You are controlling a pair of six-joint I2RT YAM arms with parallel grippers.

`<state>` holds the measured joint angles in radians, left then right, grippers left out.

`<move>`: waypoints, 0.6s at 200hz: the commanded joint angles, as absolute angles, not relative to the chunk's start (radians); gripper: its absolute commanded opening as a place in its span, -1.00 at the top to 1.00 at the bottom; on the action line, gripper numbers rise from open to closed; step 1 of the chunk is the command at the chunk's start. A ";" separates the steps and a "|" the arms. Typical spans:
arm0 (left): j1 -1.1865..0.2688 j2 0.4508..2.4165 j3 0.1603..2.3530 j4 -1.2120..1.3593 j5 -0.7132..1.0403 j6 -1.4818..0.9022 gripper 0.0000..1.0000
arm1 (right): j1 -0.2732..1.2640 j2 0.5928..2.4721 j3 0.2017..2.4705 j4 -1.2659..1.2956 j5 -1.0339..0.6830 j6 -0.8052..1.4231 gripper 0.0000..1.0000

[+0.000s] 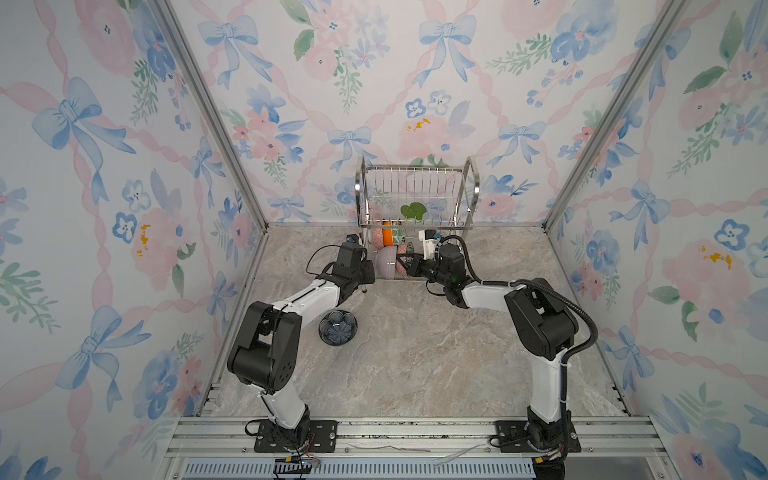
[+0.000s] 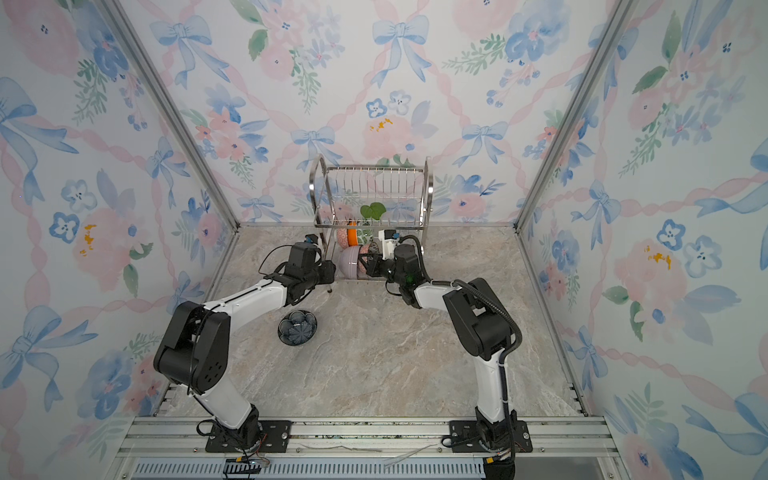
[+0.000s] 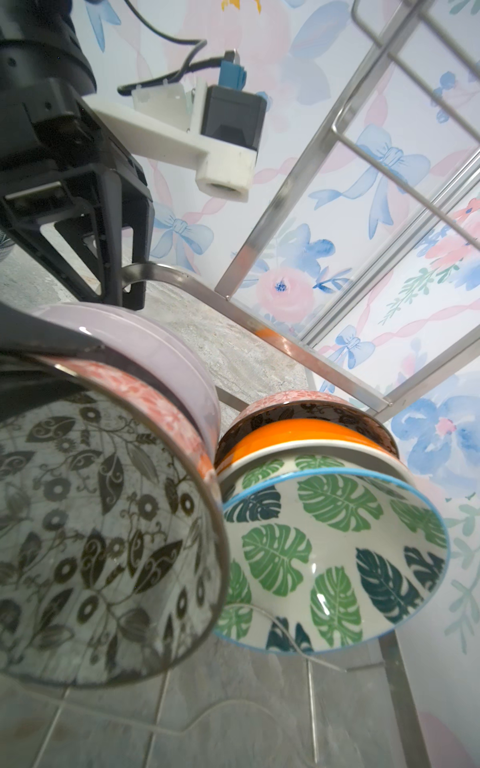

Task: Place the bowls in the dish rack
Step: 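Lower the pink bowl into the lower rack tier beside the lilac bowl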

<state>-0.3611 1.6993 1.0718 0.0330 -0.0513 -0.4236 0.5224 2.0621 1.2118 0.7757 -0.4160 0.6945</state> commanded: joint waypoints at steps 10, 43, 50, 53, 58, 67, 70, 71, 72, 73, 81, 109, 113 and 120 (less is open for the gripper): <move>-0.365 1.722 1.097 0.019 -0.037 -0.414 0.12 | 0.517 2.086 1.237 0.899 -0.461 0.738 1.00; -0.368 1.728 1.100 0.017 -0.029 -0.414 0.27 | 0.514 2.104 1.226 0.951 -0.469 0.776 1.00; -0.368 1.729 1.100 0.017 -0.029 -0.413 0.29 | 0.514 2.109 1.226 0.954 -0.472 0.781 1.00; -0.369 1.730 1.100 0.016 -0.029 -0.413 0.30 | 0.514 2.110 1.228 0.954 -0.473 0.783 1.00; -0.370 1.730 1.101 0.017 -0.030 -0.413 0.31 | 0.514 2.113 1.226 0.957 -0.475 0.784 1.00; -0.371 1.729 1.103 0.014 -0.033 -0.411 0.34 | 0.514 2.114 1.225 0.963 -0.476 0.788 1.00; -0.370 1.728 1.103 0.015 -0.033 -0.411 0.37 | 0.514 2.116 1.223 0.965 -0.478 0.790 1.00; -0.370 1.729 1.103 0.014 -0.032 -0.410 0.38 | 0.514 2.116 1.223 0.965 -0.479 0.790 1.00; -0.370 1.731 1.103 0.013 -0.032 -0.410 0.39 | 0.514 2.117 1.223 0.966 -0.480 0.791 1.00; -0.371 1.730 1.103 0.013 -0.032 -0.410 0.39 | 0.514 2.117 1.223 0.967 -0.481 0.791 1.00; -0.371 1.728 1.105 0.012 -0.033 -0.410 0.40 | 0.514 2.119 1.221 0.972 -0.487 0.795 1.00; -0.370 1.728 1.106 0.011 -0.035 -0.408 0.50 | 0.514 2.116 1.199 1.003 -0.494 0.821 1.00; -0.371 1.727 1.106 0.012 -0.034 -0.408 0.51 | 0.514 2.116 1.196 1.013 -0.498 0.828 1.00; -0.370 1.729 1.106 0.011 -0.034 -0.408 0.56 | 0.514 2.117 1.192 1.028 -0.501 0.839 1.00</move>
<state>-0.3592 1.7123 1.0794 0.0166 -0.0811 -0.4194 0.5148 2.1025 1.2053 0.8951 -0.4614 0.8028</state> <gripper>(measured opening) 0.253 0.099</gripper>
